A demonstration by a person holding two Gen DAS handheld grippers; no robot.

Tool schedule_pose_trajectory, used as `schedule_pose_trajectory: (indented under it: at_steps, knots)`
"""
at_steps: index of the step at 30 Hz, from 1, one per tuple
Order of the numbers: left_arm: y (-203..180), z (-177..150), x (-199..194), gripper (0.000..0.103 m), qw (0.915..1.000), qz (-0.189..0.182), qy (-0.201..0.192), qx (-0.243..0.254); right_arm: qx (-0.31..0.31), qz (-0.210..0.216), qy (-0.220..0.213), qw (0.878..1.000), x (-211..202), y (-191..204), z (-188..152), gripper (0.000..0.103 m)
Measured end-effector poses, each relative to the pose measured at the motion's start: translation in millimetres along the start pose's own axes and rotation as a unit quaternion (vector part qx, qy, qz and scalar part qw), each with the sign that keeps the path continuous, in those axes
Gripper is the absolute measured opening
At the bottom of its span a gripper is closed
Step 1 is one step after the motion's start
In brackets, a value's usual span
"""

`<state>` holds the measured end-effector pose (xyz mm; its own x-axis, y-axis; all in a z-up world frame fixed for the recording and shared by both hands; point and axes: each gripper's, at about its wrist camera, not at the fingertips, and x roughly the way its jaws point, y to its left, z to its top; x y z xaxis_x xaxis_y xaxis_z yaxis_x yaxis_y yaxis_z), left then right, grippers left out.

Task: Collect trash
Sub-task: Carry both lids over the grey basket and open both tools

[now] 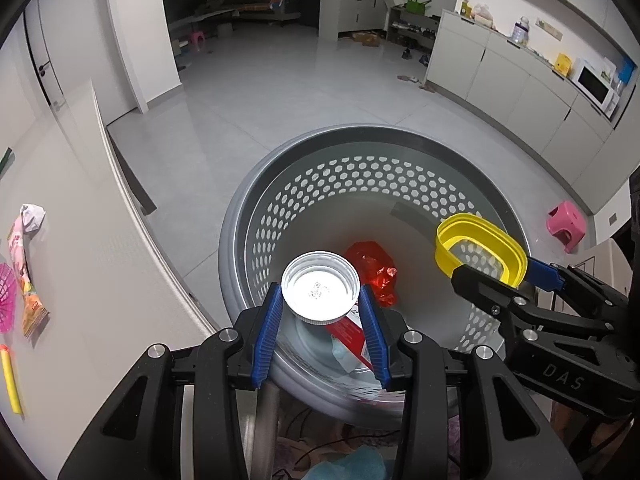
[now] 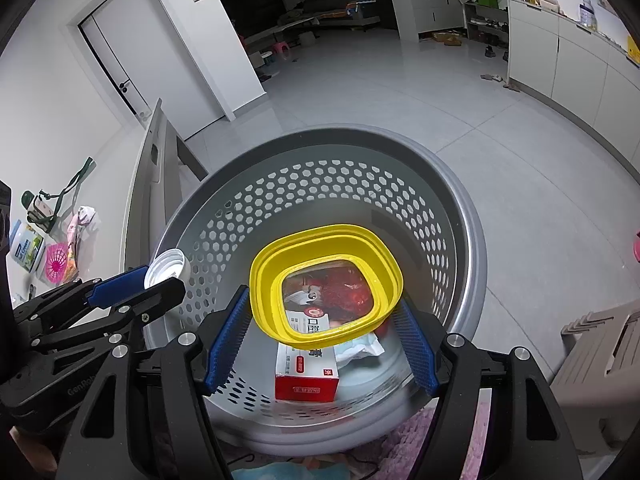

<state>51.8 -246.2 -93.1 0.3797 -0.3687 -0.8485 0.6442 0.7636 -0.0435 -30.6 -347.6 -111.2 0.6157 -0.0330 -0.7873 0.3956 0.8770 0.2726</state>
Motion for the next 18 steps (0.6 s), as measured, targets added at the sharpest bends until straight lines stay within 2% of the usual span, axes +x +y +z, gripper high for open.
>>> schedule_pose_trajectory:
  at_steps: [3,5,7,18]
  knots:
    - [0.4,-2.5,1.1,0.04,1.0,0.0,0.0,0.0,-0.001,-0.001,-0.006,1.0,-2.8,-0.2,1.0,0.068]
    - [0.6,-2.5,0.9,0.045,1.0,0.001,0.0,-0.001,0.0,-0.002,-0.007,1.0,-3.4,-0.6,1.7,0.069]
    - [2.2,-2.7,-0.1,0.057,1.0,0.003,-0.003,-0.003,0.0,-0.003,-0.004,1.0,-2.7,0.2,2.6,0.069]
    - [3.4,-2.3,-2.2,0.059,0.9999,0.006,-0.007,-0.005,0.002,-0.003,-0.01,1.0,-5.1,0.9,2.7,0.069]
